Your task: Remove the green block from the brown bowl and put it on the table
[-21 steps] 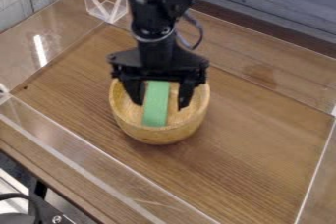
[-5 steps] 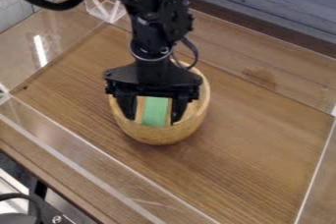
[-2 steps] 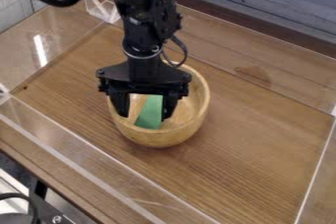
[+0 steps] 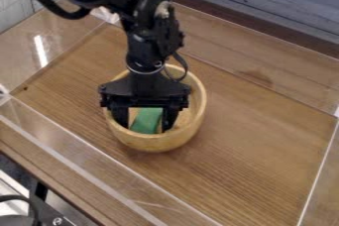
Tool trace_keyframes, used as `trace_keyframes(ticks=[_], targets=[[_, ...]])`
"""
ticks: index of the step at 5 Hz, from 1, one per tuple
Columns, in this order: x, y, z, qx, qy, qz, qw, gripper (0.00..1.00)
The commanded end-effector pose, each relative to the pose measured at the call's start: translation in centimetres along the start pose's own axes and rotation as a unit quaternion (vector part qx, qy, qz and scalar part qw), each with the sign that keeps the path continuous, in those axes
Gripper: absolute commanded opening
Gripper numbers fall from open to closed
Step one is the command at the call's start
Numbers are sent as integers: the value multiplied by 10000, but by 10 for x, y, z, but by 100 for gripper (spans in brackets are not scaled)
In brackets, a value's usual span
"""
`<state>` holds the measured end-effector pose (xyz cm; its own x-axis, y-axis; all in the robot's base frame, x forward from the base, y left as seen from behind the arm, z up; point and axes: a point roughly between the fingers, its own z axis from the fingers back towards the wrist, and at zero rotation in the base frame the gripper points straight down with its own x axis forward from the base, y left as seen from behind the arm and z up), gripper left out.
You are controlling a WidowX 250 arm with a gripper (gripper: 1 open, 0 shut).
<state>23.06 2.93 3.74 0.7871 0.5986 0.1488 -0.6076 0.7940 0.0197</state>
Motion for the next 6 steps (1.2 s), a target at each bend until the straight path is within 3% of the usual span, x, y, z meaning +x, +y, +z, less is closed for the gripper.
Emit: trace_keyframes(ticks=[1,3,5,6], targets=[[11,-10,7,-79,-101,168,9998,100],[31,-6,-10,-142,-22,215,9997,100],[39,0,-4,-196,47,669,9976,100],[40,-3,2,-274,69,438,9986,100]])
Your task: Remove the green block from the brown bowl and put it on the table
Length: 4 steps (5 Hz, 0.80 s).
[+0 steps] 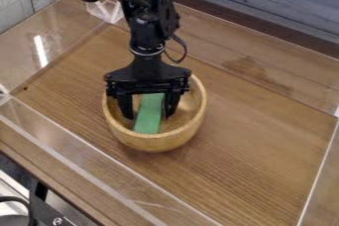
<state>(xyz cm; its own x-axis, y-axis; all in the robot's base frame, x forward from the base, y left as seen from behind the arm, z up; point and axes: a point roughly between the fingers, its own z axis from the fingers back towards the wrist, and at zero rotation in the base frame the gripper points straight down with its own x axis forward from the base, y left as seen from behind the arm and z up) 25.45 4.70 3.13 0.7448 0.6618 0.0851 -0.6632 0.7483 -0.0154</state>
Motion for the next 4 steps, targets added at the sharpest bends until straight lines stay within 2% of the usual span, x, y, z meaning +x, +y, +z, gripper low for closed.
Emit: trace_keyframes(ticks=[1,2,4], targets=[[11,0,10,-145,-252,76,9995,0],[11,0,21,-174,-326,19,9993,0],[8,-33,48,-330,-542,97,9979,0]])
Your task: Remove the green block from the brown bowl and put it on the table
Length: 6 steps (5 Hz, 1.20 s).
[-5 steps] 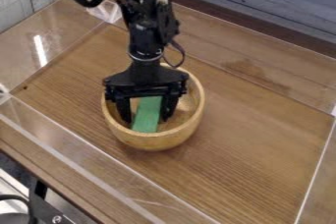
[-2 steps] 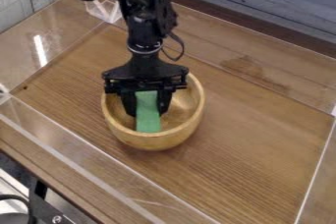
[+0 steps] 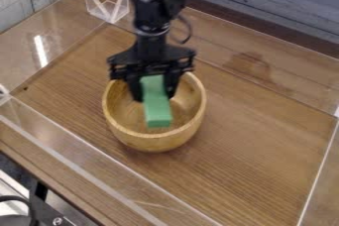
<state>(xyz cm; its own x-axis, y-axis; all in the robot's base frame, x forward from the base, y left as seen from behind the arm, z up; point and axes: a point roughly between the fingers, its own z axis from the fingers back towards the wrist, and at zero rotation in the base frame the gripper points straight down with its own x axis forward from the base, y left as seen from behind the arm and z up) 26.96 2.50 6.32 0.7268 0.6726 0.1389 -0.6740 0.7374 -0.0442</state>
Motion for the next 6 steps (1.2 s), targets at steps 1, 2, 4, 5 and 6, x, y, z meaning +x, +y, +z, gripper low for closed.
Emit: trace_keyframes(ticks=[1,2,4,5,6], targets=[[4,-35,33,-304,-310,-69,9990,0],[-11,-73,45,-441,-304,-259,9982,0],[-62,-113,18,-651,-154,-811,9945,0],[-66,-124,-4,-695,-80,-980,9927,0],[-63,-134,-17,-772,-56,-1208,9897,0]])
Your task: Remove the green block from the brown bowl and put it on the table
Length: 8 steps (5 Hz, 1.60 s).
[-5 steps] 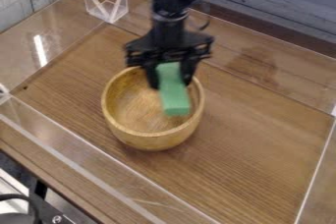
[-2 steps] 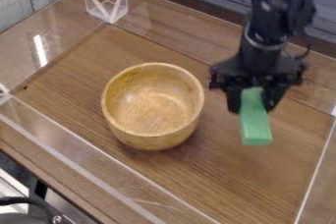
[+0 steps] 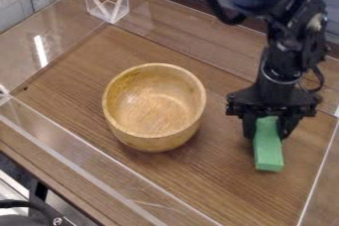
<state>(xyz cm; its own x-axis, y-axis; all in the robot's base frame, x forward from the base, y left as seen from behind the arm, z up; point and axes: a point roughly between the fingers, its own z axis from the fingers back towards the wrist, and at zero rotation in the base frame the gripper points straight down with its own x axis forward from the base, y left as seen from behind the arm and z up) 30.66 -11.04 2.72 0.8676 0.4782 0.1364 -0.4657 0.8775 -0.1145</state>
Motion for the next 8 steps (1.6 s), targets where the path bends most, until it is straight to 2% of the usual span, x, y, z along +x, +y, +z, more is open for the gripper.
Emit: trace_keyframes(ticks=[1,2,3,5,6,7,8], targets=[[10,-23,28,-233,-264,90,9993,0],[11,-33,38,-218,-312,206,9991,0],[12,-28,39,-163,-384,598,9973,0],[14,-20,45,-93,-564,1266,9903,0],[5,-20,61,-242,-518,811,9951,0],[-5,-20,71,-355,-432,241,9981,0],[-7,-29,62,-340,-421,185,9984,0]])
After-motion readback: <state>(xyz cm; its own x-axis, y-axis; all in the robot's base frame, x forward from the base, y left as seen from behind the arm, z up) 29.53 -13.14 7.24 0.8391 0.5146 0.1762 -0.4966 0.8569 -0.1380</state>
